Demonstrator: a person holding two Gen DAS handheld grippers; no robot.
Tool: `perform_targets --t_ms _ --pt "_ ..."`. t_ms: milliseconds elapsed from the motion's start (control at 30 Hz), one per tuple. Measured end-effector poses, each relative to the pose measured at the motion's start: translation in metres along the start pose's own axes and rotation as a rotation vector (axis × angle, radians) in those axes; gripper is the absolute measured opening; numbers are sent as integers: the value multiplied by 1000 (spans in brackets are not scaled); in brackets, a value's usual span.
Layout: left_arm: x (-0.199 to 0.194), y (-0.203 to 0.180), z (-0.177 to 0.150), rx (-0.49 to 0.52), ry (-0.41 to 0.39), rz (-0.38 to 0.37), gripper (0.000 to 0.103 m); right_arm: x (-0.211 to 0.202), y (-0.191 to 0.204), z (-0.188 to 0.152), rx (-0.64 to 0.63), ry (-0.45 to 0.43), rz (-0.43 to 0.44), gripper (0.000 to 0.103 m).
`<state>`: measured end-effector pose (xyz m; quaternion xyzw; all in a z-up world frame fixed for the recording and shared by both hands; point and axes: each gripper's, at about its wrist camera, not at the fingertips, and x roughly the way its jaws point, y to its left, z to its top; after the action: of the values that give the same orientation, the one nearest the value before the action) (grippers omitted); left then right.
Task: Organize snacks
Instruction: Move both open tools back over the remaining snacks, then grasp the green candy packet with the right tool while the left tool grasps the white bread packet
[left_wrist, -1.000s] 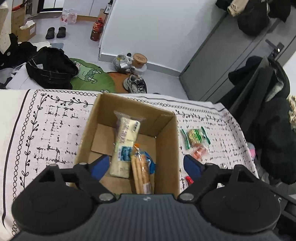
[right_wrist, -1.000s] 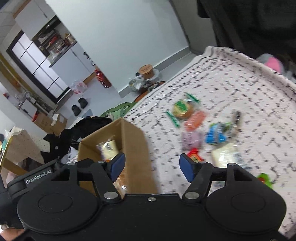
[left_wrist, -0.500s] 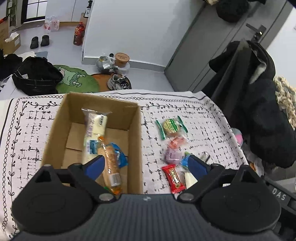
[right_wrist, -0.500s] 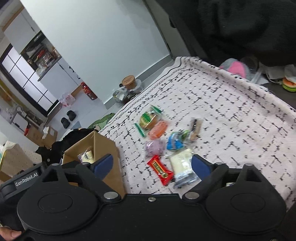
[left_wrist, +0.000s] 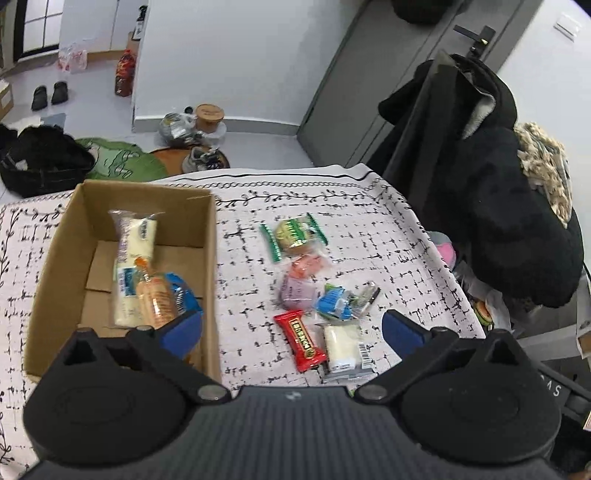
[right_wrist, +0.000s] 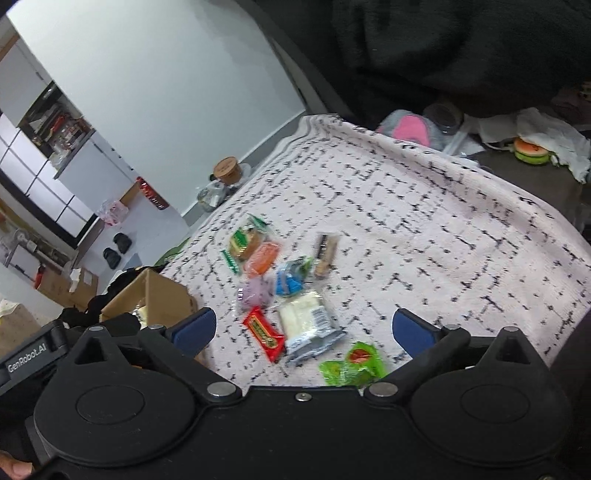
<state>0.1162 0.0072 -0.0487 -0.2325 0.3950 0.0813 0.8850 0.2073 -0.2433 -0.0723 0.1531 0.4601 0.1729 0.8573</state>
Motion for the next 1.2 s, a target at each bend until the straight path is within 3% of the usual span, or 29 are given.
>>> perform_targets --t_ms 133,367,533,700,1033,1200 --pt "4 -12 -3 22 7 -3 103 1 -15 1 39 2 -27 102" --pt "12 -28 -11 48 8 -1 103 13 -38 -6 146 83 -38 87" --pt "22 -30 -17 46 28 -20 102 25 -36 -11 161 128 -46 79" --pt "35 -23 -22 14 55 -24 100 47 -34 -20 204 214 -52 63" --pt "58 -15 -30 -8 78 -35 100 87 -32 -26 296 305 -77 49" --pt "70 -16 -32 -3 82 -35 100 98 -30 -25 254 279 -114 30"
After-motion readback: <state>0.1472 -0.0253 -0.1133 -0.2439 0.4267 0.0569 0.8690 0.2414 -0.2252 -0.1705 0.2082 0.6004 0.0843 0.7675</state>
